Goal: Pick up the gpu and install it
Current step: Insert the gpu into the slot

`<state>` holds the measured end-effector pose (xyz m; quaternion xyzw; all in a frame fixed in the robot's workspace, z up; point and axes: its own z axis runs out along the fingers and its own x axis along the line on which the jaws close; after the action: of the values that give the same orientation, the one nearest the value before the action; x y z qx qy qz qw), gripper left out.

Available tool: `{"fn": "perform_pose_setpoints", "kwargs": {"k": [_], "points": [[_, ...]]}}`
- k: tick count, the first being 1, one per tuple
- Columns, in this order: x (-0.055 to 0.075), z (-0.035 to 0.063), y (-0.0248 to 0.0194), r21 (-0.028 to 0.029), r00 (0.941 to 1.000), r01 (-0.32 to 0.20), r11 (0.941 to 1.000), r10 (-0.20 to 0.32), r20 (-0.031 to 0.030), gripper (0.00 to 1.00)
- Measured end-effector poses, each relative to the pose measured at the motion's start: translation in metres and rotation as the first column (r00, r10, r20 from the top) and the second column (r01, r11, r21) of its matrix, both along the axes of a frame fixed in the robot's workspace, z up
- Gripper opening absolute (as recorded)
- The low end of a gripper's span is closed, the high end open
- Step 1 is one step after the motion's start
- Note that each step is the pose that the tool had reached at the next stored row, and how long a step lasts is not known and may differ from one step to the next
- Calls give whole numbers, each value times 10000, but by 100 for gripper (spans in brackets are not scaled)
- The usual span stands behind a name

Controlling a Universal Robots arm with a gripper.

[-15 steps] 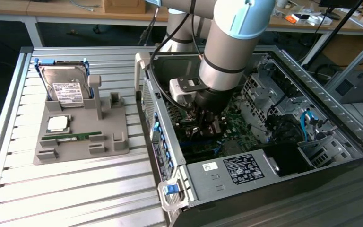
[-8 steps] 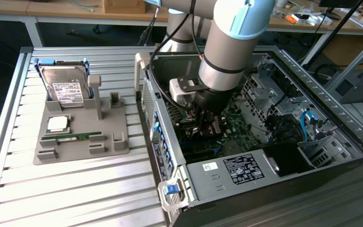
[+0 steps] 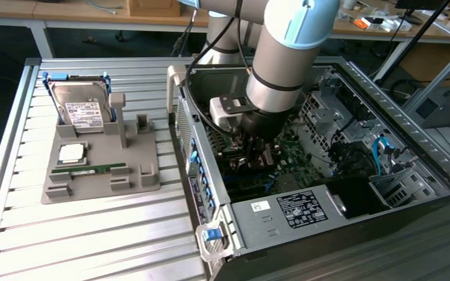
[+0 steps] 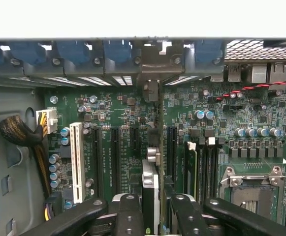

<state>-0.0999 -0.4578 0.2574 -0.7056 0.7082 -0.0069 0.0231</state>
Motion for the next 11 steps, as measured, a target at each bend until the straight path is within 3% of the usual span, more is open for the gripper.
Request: {"fn": "perform_pose_setpoints", "kwargs": {"k": [11], "points": [[2,-13,1,0,10000,-14,10000,14,-2,27]]}}
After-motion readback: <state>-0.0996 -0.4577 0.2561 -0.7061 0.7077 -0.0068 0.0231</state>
